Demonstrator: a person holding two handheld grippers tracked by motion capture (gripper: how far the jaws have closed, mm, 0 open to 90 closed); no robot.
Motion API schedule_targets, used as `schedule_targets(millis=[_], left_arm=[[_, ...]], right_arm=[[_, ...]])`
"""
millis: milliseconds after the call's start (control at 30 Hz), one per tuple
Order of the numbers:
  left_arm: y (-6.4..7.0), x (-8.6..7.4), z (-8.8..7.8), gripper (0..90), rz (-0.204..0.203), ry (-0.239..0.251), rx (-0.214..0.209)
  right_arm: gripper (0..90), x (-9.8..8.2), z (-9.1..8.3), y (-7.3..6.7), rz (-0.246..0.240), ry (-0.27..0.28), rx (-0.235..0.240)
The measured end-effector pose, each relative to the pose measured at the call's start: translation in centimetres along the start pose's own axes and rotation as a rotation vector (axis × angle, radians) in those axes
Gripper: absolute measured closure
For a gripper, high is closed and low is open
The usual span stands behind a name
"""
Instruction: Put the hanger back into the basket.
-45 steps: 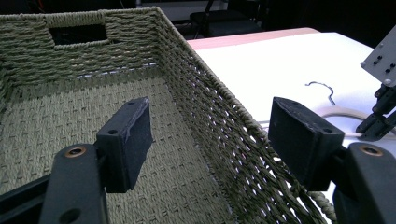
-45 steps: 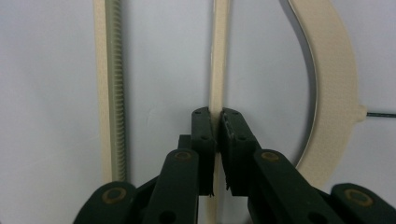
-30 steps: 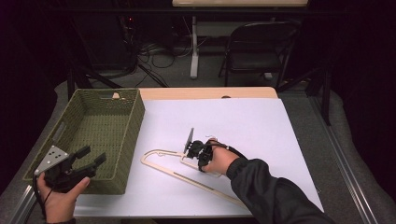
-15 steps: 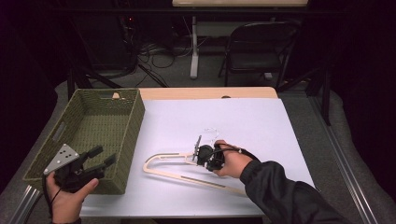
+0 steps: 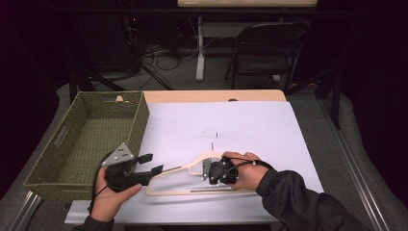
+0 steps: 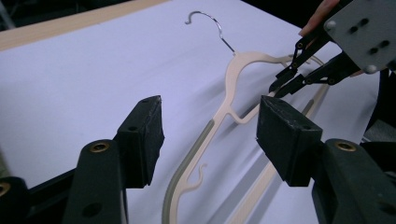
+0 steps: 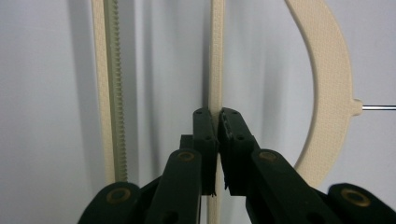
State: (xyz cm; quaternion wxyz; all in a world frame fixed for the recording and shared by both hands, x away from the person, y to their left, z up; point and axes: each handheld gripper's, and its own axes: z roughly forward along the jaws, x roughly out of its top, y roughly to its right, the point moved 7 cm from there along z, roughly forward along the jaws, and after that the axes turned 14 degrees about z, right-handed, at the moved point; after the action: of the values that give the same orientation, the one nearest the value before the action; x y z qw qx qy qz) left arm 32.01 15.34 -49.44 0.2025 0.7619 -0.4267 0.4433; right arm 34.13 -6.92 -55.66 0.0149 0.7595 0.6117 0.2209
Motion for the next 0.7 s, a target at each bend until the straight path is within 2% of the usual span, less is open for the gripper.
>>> schedule_targets(millis=[67, 100, 133, 167, 233, 267, 300, 333, 367, 400, 433, 533, 567, 633, 700], left_arm=[[0.2, 0.1, 0.6, 40.7, -0.001, -0.017, -0.007], [0.3, 0.2, 1.9, 40.9, -0.001, -0.035, -0.037], [0.3, 0.2, 1.9, 42.6, -0.001, -0.035, -0.037], [0.4, 0.2, 3.1, 43.2, 0.000, -0.052, -0.071], [0.3, 0.1, 3.6, 43.3, 0.000, -0.068, -0.068], [0.1, 0.0, 4.1, 43.9, 0.001, -0.085, -0.068], [0.2, 0.1, 5.0, 46.6, -0.021, -0.100, -0.086], [0.2, 0.1, 5.0, 48.6, -0.021, -0.100, -0.086], [0.5, 0.3, 5.7, 50.1, -0.028, -0.101, -0.123], [0.5, 0.3, 5.7, 51.9, -0.028, -0.101, -0.123], [0.6, 0.4, 6.1, 51.9, -0.031, -0.107, -0.143], [1.0, 0.2, 7.5, 54.4, -0.008, -0.150, -0.163], [1.2, 0.0, 8.3, 56.9, 0.002, -0.185, -0.183], [1.3, -0.1, 8.6, 57.7, -0.002, -0.193, -0.190], [1.4, -0.4, 9.2, 60.1, 0.007, -0.222, -0.196]], right_arm=[[85.6, 0.1, -0.1, -0.2, -0.020, 0.006, -0.004], [85.6, 0.2, -0.1, -0.2, -0.034, 0.016, -0.017], [85.6, 0.2, -0.1, -0.2, -0.034, 0.016, -0.017], [85.6, 0.3, -0.2, -0.3, -0.040, 0.019, -0.021], [85.6, 0.4, -0.2, -0.4, -0.043, 0.024, -0.024], [85.6, 0.4, -0.2, -0.5, -0.047, 0.007, -0.021], [85.6, 0.5, -0.1, -0.6, -0.054, 0.021, -0.032], [85.6, 0.5, -0.1, -0.6, -0.054, 0.021, -0.032], [85.6, 0.5, -0.1, -0.7, -0.064, 0.013, -0.043], [85.6, 0.5, -0.1, -0.7, -0.064, 0.013, -0.043], [85.6, 0.5, 0.0, -0.7, -0.064, 0.011, -0.039], [85.6, 0.7, 0.0, -0.9, -0.072, 0.009, -0.045], [85.6, 0.8, 0.1, -1.0, -0.071, 0.009, -0.043], [85.6, 0.7, 0.1, -1.1, -0.068, -0.008, -0.040], [85.6, 0.9, 0.2, -1.2, -0.078, 0.005, -0.042]])
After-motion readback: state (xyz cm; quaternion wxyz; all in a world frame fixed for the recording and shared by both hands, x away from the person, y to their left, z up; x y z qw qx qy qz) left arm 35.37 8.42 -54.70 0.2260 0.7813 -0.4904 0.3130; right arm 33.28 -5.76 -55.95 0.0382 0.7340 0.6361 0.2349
